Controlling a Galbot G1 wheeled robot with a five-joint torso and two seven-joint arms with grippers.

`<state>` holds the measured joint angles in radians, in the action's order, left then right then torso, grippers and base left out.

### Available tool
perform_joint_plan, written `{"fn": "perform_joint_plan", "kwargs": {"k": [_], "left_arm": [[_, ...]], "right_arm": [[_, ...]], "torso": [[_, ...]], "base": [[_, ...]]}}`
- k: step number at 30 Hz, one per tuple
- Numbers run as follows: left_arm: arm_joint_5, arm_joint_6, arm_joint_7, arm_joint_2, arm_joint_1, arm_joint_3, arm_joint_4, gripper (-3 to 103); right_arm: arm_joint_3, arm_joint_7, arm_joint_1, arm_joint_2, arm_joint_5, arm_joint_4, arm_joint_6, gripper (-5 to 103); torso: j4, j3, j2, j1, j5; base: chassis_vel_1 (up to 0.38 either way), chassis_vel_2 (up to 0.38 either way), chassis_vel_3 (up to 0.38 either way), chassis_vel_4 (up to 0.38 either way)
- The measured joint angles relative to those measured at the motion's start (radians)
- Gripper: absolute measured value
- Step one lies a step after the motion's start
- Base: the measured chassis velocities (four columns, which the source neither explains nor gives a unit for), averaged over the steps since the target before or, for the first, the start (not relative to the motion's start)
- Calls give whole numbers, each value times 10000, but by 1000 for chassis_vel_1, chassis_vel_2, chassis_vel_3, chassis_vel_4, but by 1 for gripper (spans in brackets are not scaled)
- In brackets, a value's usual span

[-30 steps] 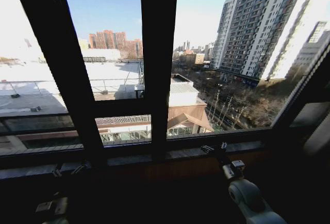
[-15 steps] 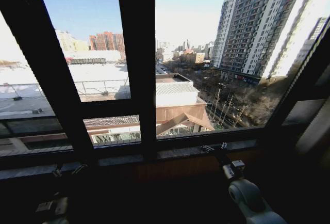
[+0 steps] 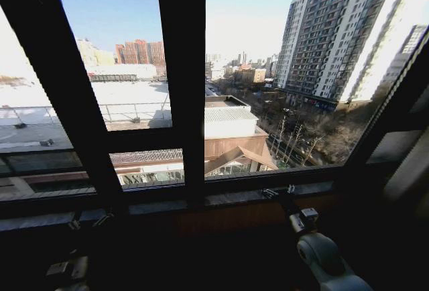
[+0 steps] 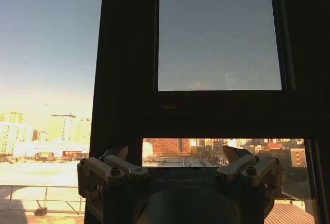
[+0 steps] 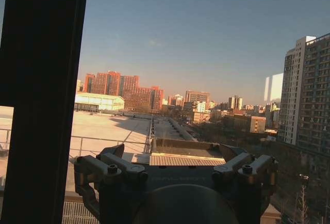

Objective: Open the curtains by pulling them apart, changing their state from closed to fully open.

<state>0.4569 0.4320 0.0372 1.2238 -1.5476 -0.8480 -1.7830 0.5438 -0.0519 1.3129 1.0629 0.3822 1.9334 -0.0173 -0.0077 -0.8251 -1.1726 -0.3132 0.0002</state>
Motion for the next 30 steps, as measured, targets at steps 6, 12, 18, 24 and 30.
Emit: {"fn": "perform_joint_plan", "kwargs": {"k": [6,12,18,24,30], "left_arm": [[0,0,0,-1,1,0,0,100],[0,0,0,0,0,0,0,100],[0,0,0,0,0,0,0,100],[0,0,0,0,-3,0,0,100],[0,0,0,0,-1,1,0,100]], "right_arm": [[0,0,0,0,0,0,0,100],[0,0,0,0,0,0,0,100],[0,0,0,0,0,0,0,100],[0,0,0,0,0,0,0,100],[0,0,1,0,0,0,0,100]], "torso": [[0,0,0,-1,-4],[0,0,-1,0,-2],[1,1,0,2,-2],[0,6,-6,11,-8],[-3,3,-5,9,-7]], "base": [[130,-130,-146,133],[231,-227,-245,244],[294,-296,-297,298],[249,-261,-275,274],[39,-43,-79,77]]}}
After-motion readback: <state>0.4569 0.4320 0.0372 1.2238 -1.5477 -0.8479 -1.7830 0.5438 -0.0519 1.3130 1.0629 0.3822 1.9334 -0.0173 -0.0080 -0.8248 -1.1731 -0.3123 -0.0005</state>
